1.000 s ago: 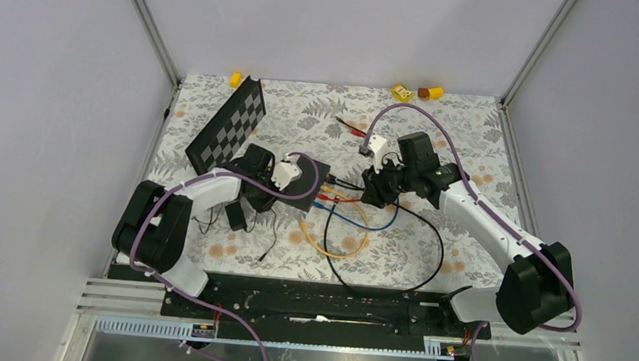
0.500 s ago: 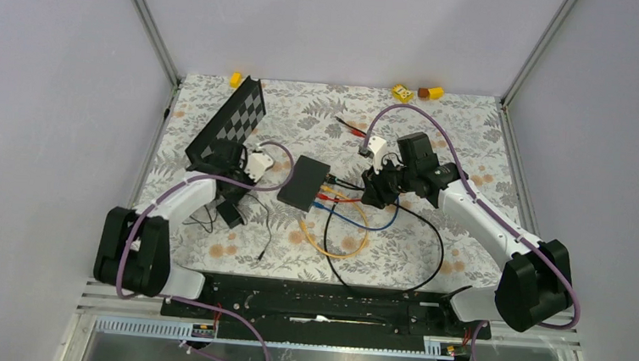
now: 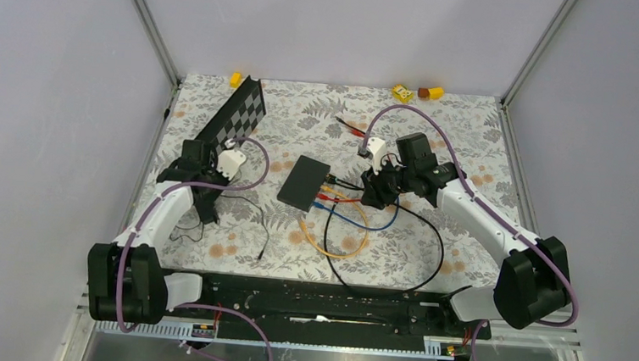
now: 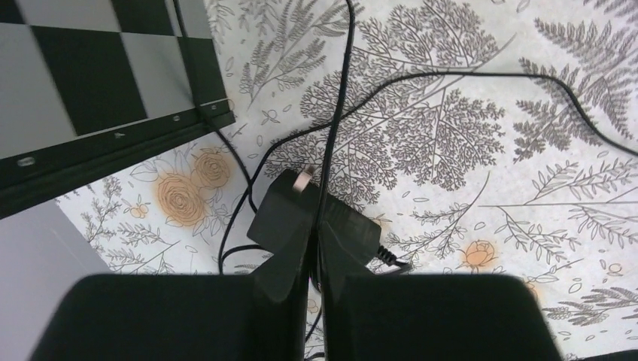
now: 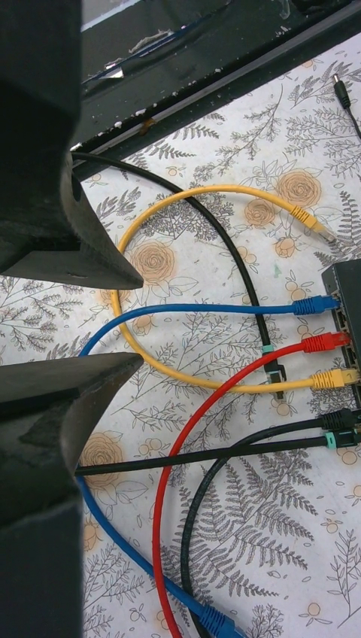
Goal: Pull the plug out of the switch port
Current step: Move the power supply to the corner of the board.
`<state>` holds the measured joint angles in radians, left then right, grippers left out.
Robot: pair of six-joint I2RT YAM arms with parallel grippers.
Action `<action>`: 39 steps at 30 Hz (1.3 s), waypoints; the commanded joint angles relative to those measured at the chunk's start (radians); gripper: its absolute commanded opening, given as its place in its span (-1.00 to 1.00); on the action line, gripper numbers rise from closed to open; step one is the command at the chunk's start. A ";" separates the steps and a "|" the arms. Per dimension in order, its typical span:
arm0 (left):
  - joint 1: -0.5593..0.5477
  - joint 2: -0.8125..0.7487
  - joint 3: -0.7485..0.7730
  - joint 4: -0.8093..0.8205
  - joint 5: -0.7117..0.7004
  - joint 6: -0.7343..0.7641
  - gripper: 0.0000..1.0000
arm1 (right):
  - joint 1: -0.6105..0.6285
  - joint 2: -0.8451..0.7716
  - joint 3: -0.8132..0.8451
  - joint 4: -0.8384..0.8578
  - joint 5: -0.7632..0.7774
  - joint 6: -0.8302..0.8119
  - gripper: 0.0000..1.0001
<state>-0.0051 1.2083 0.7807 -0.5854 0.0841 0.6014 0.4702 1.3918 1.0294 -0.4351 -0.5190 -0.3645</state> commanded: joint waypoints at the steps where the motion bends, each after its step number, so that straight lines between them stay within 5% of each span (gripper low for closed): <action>1: 0.005 -0.006 -0.026 0.004 0.055 0.023 -0.73 | -0.006 0.015 0.007 0.008 -0.038 -0.021 -0.13; 14: -0.029 -0.029 -0.021 0.025 0.283 -0.014 0.50 | -0.006 0.020 0.012 -0.003 -0.038 -0.023 -0.11; 23: -0.123 -0.050 -0.013 0.200 0.396 -0.131 0.96 | -0.006 0.035 0.018 0.024 0.014 0.023 -0.07; 28: -0.136 0.032 0.055 0.286 0.463 -0.223 0.97 | -0.006 0.088 0.060 0.041 0.062 0.084 0.03; 31: -0.158 0.092 0.087 0.308 0.461 -0.250 0.97 | -0.007 0.139 0.107 0.042 0.076 0.101 0.31; 39: -0.225 0.244 0.163 0.311 0.415 -0.354 0.97 | -0.006 0.299 0.267 0.070 0.016 0.194 0.58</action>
<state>-0.2081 1.4067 0.8783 -0.3183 0.4900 0.3252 0.4683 1.6421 1.2037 -0.4095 -0.4664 -0.2466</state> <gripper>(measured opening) 0.987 0.733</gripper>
